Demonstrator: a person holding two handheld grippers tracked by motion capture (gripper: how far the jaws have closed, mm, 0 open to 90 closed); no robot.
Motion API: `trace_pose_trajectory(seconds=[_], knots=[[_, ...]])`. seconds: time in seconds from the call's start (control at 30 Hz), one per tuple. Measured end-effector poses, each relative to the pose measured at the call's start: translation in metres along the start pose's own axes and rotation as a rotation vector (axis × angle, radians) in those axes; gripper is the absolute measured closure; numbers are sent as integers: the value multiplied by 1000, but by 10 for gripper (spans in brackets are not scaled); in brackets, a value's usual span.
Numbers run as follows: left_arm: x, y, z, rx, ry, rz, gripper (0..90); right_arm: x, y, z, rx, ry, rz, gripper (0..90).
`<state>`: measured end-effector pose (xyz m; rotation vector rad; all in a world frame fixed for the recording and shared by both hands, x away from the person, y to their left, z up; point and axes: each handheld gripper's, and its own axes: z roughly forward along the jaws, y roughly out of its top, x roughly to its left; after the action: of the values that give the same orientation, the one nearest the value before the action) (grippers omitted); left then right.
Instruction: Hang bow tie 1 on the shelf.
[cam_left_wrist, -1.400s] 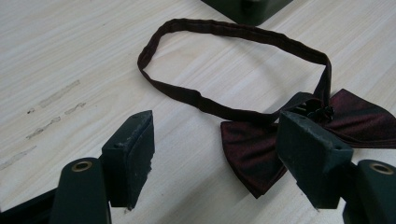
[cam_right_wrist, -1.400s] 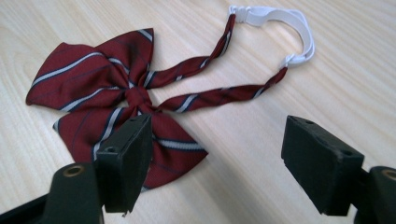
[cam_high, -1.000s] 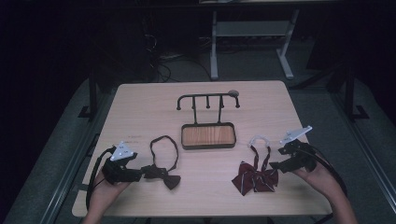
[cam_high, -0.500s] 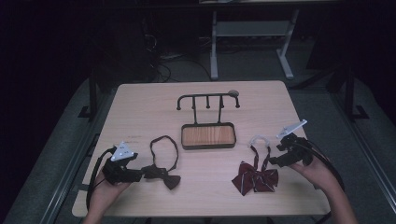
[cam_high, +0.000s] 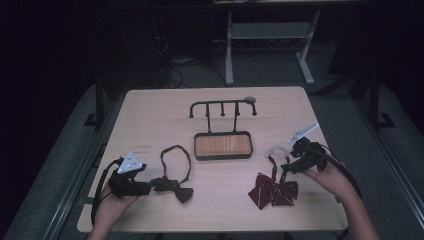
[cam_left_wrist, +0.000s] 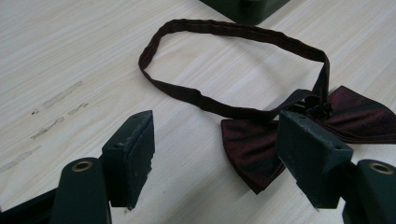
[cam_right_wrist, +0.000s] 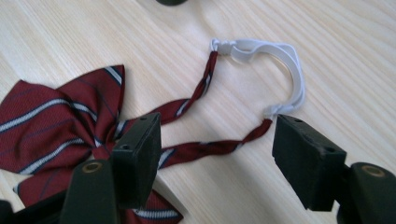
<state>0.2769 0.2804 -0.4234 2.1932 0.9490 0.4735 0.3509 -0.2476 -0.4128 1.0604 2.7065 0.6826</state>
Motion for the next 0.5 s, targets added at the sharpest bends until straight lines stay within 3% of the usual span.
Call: trace_pose_trajectory(seconds=[0.3,0.5], knots=[[-1,0,-2,0,3,4,289,-8,7,12,30,6,32,369],[-3,1,-4,-5,5,6,289,-19,7,20,55,3,91,433]])
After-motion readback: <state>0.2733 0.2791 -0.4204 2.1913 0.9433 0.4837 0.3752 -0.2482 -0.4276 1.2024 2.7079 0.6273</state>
